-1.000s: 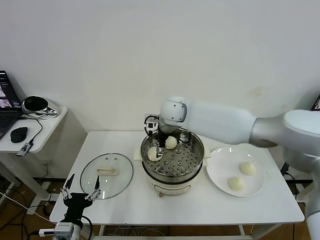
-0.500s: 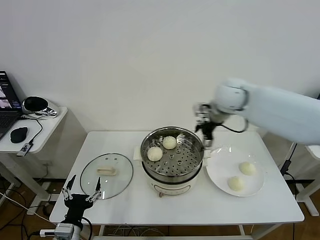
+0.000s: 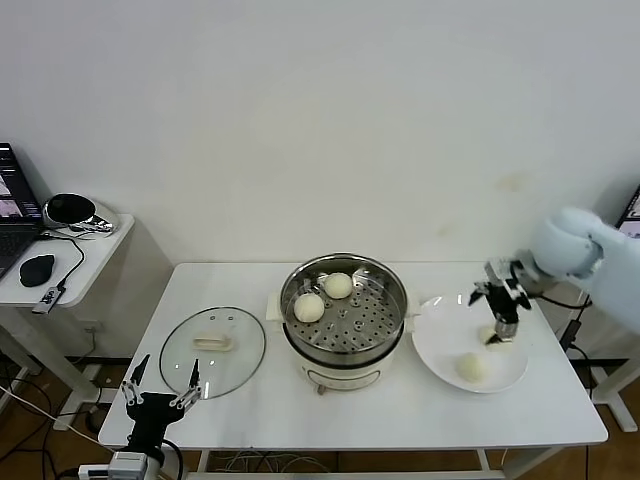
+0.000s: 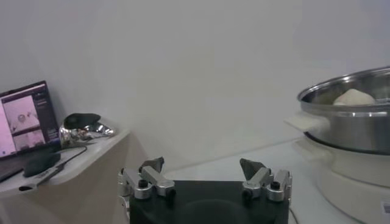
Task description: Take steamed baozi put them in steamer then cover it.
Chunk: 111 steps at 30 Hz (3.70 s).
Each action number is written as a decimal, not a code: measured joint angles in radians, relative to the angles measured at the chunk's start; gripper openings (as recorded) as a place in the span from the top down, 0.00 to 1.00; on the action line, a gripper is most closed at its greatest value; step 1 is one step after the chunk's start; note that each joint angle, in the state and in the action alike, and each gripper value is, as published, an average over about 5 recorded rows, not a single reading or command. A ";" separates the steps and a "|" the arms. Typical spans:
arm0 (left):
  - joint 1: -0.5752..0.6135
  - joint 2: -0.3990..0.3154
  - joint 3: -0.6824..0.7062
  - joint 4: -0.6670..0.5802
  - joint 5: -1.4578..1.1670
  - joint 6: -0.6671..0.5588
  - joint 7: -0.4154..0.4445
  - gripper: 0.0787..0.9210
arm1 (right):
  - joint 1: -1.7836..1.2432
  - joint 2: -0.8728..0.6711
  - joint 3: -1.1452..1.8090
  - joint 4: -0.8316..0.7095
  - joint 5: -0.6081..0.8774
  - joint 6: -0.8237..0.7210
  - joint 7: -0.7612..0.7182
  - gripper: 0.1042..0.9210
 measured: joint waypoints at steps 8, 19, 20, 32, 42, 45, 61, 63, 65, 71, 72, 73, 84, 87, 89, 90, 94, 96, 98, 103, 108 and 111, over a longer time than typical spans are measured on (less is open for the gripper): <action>0.017 -0.011 -0.011 -0.013 0.006 0.000 0.000 0.12 | -0.193 -0.010 0.107 -0.049 -0.101 0.049 0.025 0.12; 0.031 -0.016 -0.025 -0.015 0.006 -0.002 -0.001 0.12 | -0.335 0.063 0.202 -0.160 -0.168 0.090 0.076 0.12; 0.030 -0.016 -0.026 -0.015 0.006 -0.002 -0.001 0.12 | -0.342 0.071 0.208 -0.169 -0.172 0.091 0.080 0.12; 0.022 -0.017 -0.025 -0.005 0.007 -0.002 0.000 0.12 | -0.398 0.163 0.241 -0.258 -0.191 0.095 0.117 0.12; 0.021 -0.018 -0.026 0.000 0.006 -0.002 0.000 0.12 | -0.407 0.198 0.248 -0.286 -0.206 0.083 0.117 0.30; 0.020 -0.018 -0.026 0.003 0.005 -0.003 0.000 0.12 | -0.409 0.199 0.251 -0.287 -0.209 0.081 0.113 0.39; 0.010 -0.011 -0.018 0.001 0.005 0.002 0.000 0.12 | -0.257 0.149 0.198 -0.244 -0.131 0.076 0.056 0.47; 0.007 -0.009 -0.015 0.002 0.005 0.003 0.000 0.12 | -0.206 0.149 0.183 -0.243 -0.108 0.078 0.044 0.47; 0.004 -0.007 -0.011 0.002 0.004 0.003 0.000 0.12 | -0.149 0.154 0.166 -0.241 -0.083 0.080 0.034 0.47; 0.001 -0.002 -0.011 -0.001 -0.003 0.004 0.000 0.12 | 0.040 0.199 0.098 -0.223 0.004 0.092 0.020 0.48; 0.001 -0.001 -0.012 -0.002 -0.004 0.004 0.001 0.12 | 0.069 0.211 0.085 -0.219 0.019 0.095 0.020 0.47; 0.001 -0.001 -0.013 -0.003 -0.005 0.004 0.001 0.12 | 0.096 0.223 0.072 -0.214 0.034 0.099 0.021 0.47; 0.006 -0.015 -0.024 -0.016 -0.011 0.002 0.000 0.12 | 0.254 0.412 -0.080 -0.177 0.159 0.191 0.071 0.47; 0.010 -0.021 -0.029 -0.021 -0.013 0.002 0.000 0.12 | 0.260 0.471 -0.121 -0.183 0.166 0.240 0.085 0.47; 0.012 -0.024 -0.033 -0.025 -0.014 0.002 0.000 0.12 | 0.260 0.507 -0.146 -0.192 0.162 0.279 0.091 0.47; 0.013 -0.025 -0.034 -0.026 -0.014 0.002 0.000 0.12 | 0.258 0.524 -0.159 -0.197 0.157 0.300 0.093 0.47; 0.015 -0.032 -0.041 -0.030 -0.016 0.002 0.000 0.12 | 0.249 0.578 -0.206 -0.207 0.133 0.385 0.103 0.46; 0.015 -0.035 -0.042 -0.030 -0.016 0.002 0.000 0.12 | 0.244 0.599 -0.227 -0.210 0.119 0.427 0.106 0.46; 0.012 -0.039 -0.040 -0.029 -0.016 0.002 0.000 0.12 | 0.238 0.619 -0.246 -0.214 0.102 0.467 0.109 0.46; 0.007 -0.048 -0.033 -0.028 -0.012 0.002 -0.001 0.12 | 0.224 0.658 -0.283 -0.224 0.045 0.564 0.114 0.46; 0.009 -0.051 -0.035 -0.028 -0.012 0.001 -0.001 0.12 | 0.216 0.677 -0.305 -0.222 -0.009 0.648 0.118 0.41; 0.008 -0.052 -0.037 -0.027 -0.013 0.000 -0.002 0.12 | 0.213 0.683 -0.316 -0.215 -0.031 0.685 0.118 0.39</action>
